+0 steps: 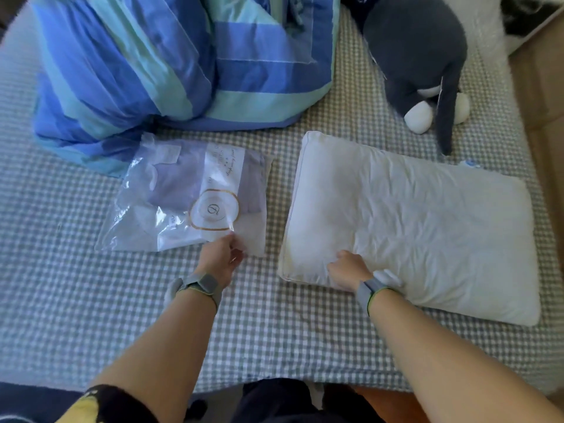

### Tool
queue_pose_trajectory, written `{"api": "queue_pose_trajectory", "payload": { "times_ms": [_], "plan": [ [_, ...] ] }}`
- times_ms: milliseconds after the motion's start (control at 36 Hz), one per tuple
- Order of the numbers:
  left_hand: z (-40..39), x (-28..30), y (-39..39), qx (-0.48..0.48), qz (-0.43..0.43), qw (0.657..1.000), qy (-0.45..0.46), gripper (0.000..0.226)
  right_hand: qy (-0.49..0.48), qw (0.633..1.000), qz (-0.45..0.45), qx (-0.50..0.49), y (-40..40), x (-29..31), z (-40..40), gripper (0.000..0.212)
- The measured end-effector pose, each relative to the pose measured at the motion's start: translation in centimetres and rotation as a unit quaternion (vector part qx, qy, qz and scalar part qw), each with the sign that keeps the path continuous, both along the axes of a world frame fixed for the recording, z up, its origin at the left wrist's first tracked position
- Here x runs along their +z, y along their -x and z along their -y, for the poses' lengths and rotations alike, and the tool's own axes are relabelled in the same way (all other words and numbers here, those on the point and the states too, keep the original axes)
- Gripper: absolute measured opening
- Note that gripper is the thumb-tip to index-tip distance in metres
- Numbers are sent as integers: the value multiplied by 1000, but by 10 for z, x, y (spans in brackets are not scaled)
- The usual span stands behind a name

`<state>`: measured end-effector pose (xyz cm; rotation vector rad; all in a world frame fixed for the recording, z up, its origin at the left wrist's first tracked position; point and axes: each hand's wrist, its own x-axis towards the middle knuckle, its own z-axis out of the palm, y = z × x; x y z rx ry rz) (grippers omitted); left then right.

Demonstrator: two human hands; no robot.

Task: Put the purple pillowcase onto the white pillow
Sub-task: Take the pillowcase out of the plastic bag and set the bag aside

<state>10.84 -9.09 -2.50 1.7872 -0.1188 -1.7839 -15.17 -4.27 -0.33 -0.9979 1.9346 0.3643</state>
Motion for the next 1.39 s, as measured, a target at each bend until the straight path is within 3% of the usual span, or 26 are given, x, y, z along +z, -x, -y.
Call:
{"api": "queue_pose_trajectory", "payload": {
  "times_ms": [83, 139, 222, 306, 361, 417, 500, 556, 639, 667, 723, 806, 862, 917, 973, 1001, 1056, 1112, 1140, 1195, 1223, 1306, 1390],
  "plan": [
    [18, 39, 4, 26, -38, 998, 51, 18, 24, 998, 41, -37, -21, 28, 29, 17],
    [28, 65, 11, 31, -39, 995, 90, 24, 42, 989, 95, -106, -34, 40, 44, 17],
    [44, 113, 11, 22, 2, 990, 142, 23, 95, 966, 177, -161, -59, 74, 65, 56],
    [65, 168, 10, -7, 46, 983, 178, 11, 252, 957, 144, -24, -77, 112, 85, 90],
    [70, 222, 7, -38, 70, 971, 225, 13, 364, 924, 108, 50, -86, 149, 97, 102],
    [79, 254, 10, -76, 89, 955, 273, 20, 447, 879, 88, 140, -87, 169, 111, 85],
    [69, 305, 6, -106, 63, 928, 352, 21, 522, 811, 71, 255, -81, 214, 117, 26],
    [57, 327, -4, -89, 55, 914, 392, 27, 564, 791, 86, 222, -75, 242, 114, 21],
    [40, 319, -32, 56, 155, 892, 420, 19, 575, 785, 157, 168, -64, 275, 109, 28],
    [28, 311, -36, 107, 200, 882, 413, 11, 569, 789, 169, 161, -52, 292, 98, 29],
    [14, 279, -52, 176, 228, 890, 352, 16, 529, 805, 227, 145, -45, 312, 97, 23],
    [0, 238, -58, 126, 150, 942, 274, 44, 524, 790, 296, 117, -28, 352, 80, 14],
    [-12, 243, -42, 52, 99, 957, 268, 61, 516, 771, 370, 50, -10, 380, 62, 18],
    [-22, 263, -23, -13, 49, 948, 315, 54, 480, 751, 451, -42, 13, 392, 55, 14],
    [-21, 281, -8, -51, -5, 930, 364, 34, 453, 726, 505, -116, 38, 401, 48, 15],
    [-19, 287, 0, -63, -5, 924, 378, 23, 445, 718, 513, -155, 52, 399, 48, 17],
    [-9, 295, 11, -74, 75, 912, 397, 24, 438, 724, 482, -227, 77, 385, 47, 20],
    [-2, 307, 29, -81, 198, 882, 420, 31, 439, 751, 377, -319, 116, 353, 43, 24],
    [-1, 313, 32, -88, 268, 854, 438, 32, 431, 793, 278, -329, 133, 329, 44, 32],
    [2, 331, 51, -130, 375, 785, 476, 33, 422, 846, 93, -312, 172, 283, 44, 50],
    [4, 343, 62, -169, 397, 753, 497, 33, 432, 854, 35, -288, 178, 275, 38, 53],
    [3, 367, 92, -375, 422, 637, 524, 31, 524, 830, 19, -191, 142, 294, 18, 57],
    [-4, 383, 118, -530, 498, 493, 477, 35, 618, 784, 51, 41, 108, 313, 15, 81]
  ]
}}
